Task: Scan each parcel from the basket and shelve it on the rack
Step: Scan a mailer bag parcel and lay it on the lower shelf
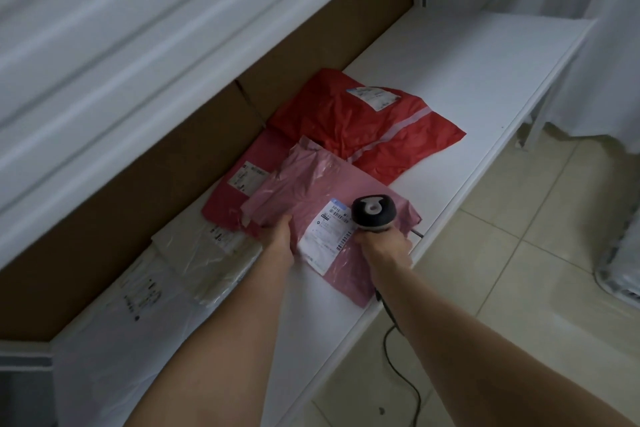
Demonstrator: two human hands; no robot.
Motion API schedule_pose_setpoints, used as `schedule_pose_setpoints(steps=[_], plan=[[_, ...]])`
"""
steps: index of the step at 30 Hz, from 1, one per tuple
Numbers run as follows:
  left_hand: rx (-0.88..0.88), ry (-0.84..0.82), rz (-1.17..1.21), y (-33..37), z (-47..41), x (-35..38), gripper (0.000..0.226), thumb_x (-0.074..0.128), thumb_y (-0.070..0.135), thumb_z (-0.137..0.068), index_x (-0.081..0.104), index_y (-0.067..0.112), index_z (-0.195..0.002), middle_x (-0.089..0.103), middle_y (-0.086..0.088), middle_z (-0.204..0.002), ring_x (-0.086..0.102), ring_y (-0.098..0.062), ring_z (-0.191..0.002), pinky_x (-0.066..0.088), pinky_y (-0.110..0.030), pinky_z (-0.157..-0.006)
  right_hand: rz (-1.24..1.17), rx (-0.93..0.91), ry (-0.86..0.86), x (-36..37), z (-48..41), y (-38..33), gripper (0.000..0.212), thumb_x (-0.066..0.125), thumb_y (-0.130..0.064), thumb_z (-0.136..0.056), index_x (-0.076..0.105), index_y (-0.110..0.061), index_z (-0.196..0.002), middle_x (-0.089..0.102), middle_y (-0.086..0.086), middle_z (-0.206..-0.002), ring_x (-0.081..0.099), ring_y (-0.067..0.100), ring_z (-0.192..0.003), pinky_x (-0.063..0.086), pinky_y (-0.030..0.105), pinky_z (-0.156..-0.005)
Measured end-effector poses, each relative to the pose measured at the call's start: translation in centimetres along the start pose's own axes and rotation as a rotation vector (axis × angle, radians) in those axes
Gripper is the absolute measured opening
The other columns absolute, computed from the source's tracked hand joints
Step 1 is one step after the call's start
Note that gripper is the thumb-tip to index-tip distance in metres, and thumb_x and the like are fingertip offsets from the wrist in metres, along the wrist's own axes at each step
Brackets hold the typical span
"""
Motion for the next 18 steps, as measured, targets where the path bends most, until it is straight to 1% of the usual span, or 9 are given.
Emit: schedule_pose_setpoints(steps=[3,6,9,10,12,13,14,16,18], plan=[[-0.026,-0.056,0.066,0.0,-1.0,0.2,0.067,0.068,0.034,-0.082,0.044,0.008,-0.138,0.056,-0.01,-0.133,0.058,-0.028,-0.116,0.048,-0.04,-0.099,-0.026,-0.008,0.001,0.6,-0.7,0.2,0.056,0.068,-0.037,-0.077,0.059,-0.017,-0.128,0.045,0.013,-0.134,0.049,0.038,-0.12,0.044,0.051,-0.103],[-0.036,-0.079,0.082,-0.6,-0.7,0.0,0.064,0.067,0.03,-0.084,0.043,0.008,-0.139,0.057,-0.011,-0.131,0.059,-0.028,-0.114,0.051,-0.035,-0.089,-0.086,-0.012,-0.039,1.0,-0.5,0.1,0.058,0.072,-0.031,-0.073,0.06,-0.015,-0.127,0.05,0.014,-0.132,0.051,0.038,-0.12,0.044,0.05,-0.103],[-0.019,-0.024,-0.017,-1.4,0.9,-0.3,0.056,0.069,0.02,-0.081,0.049,0.002,-0.13,0.061,-0.015,-0.124,0.062,-0.031,-0.107,0.053,-0.04,-0.09,-0.159,-0.009,-0.054,0.5,0.1,0.2,0.047,0.075,-0.021,-0.069,0.066,-0.012,-0.115,0.061,0.015,-0.12,0.059,0.037,-0.11,0.049,0.05,-0.097],[0.004,0.012,-0.057,-1.5,1.6,-0.5,0.054,0.07,0.016,-0.08,0.05,0.001,-0.127,0.062,-0.016,-0.121,0.064,-0.031,-0.1,0.055,-0.04,-0.085,-0.199,-0.011,-0.062,0.2,0.4,0.3,0.037,0.074,-0.015,-0.069,0.069,-0.01,-0.106,0.065,0.016,-0.113,0.062,0.037,-0.103,0.051,0.051,-0.094],[0.064,0.051,-0.113,-0.9,2.9,-0.4,0.051,0.071,0.012,-0.079,0.051,0.0,-0.124,0.062,-0.015,-0.118,0.062,-0.025,-0.078,0.052,-0.032,-0.062,-0.267,-0.024,-0.096,-0.4,1.2,0.0,0.018,0.069,-0.004,-0.071,0.068,-0.009,-0.088,0.07,0.017,-0.098,0.066,0.039,-0.094,0.054,0.052,-0.089],[0.079,0.053,-0.149,-0.5,3.6,-0.2,0.051,0.07,0.013,-0.08,0.05,-0.001,-0.125,0.06,-0.015,-0.12,0.061,-0.023,-0.077,0.05,-0.03,-0.059,-0.291,-0.028,-0.115,-0.7,1.5,0.0,0.014,0.067,0.0,-0.072,0.067,-0.01,-0.082,0.069,0.016,-0.091,0.067,0.039,-0.092,0.055,0.052,-0.088],[0.075,0.052,-0.196,-0.3,4.2,0.0,0.052,0.068,0.014,-0.083,0.048,-0.002,-0.128,0.057,-0.015,-0.125,0.062,-0.026,-0.089,0.053,-0.032,-0.067,-0.315,-0.029,-0.129,-1.2,1.7,-0.1,0.014,0.066,0.002,-0.073,0.065,-0.011,-0.079,0.068,0.014,-0.084,0.067,0.038,-0.088,0.055,0.05,-0.087],[0.05,0.05,-0.254,-0.1,5.2,0.1,0.055,0.063,0.016,-0.088,0.043,-0.003,-0.135,0.049,-0.018,-0.137,0.053,-0.031,-0.12,0.048,-0.04,-0.097,-0.35,-0.042,-0.14,-2.4,2.4,-0.3,0.015,0.066,0.003,-0.076,0.064,-0.011,-0.08,0.064,0.01,-0.075,0.064,0.03,-0.078,0.055,0.042,-0.082],[0.058,0.043,-0.36,0.3,7.0,0.5,0.059,0.064,0.017,-0.086,0.042,-0.003,-0.136,0.045,-0.021,-0.14,0.048,-0.035,-0.126,0.044,-0.043,-0.103,-0.38,-0.06,-0.172,-3.8,3.4,-0.7,0.019,0.066,0.006,-0.077,0.064,-0.008,-0.09,0.062,0.01,-0.077,0.06,0.024,-0.075,0.053,0.039,-0.079]])
Point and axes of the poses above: each hand's wrist, its own z-axis away from the middle knuckle, its own x-axis out of the palm, y = z × x, the point moved 10 cm from there along -z, towards the middle knuckle
